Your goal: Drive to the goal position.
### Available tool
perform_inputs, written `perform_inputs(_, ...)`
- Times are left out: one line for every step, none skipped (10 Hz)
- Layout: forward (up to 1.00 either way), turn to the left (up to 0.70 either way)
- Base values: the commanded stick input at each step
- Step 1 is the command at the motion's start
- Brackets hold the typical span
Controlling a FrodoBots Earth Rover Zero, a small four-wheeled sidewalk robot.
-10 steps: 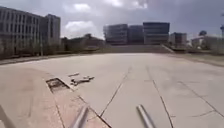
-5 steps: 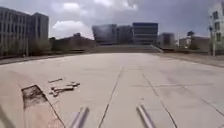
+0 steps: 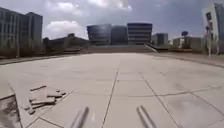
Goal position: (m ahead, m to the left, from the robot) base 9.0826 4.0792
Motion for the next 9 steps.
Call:
perform_inputs(1.0, -0.05)
perform_inputs(1.0, -0.33)
perform_inputs(1.0, -0.36)
perform_inputs(1.0, -0.36)
perform_inputs(1.0, 0.04)
perform_inputs(1.0, 0.04)
perform_inputs(1.0, 0.04)
perform_inputs(1.0, 0.04)
perform_inputs(1.0, 0.04)
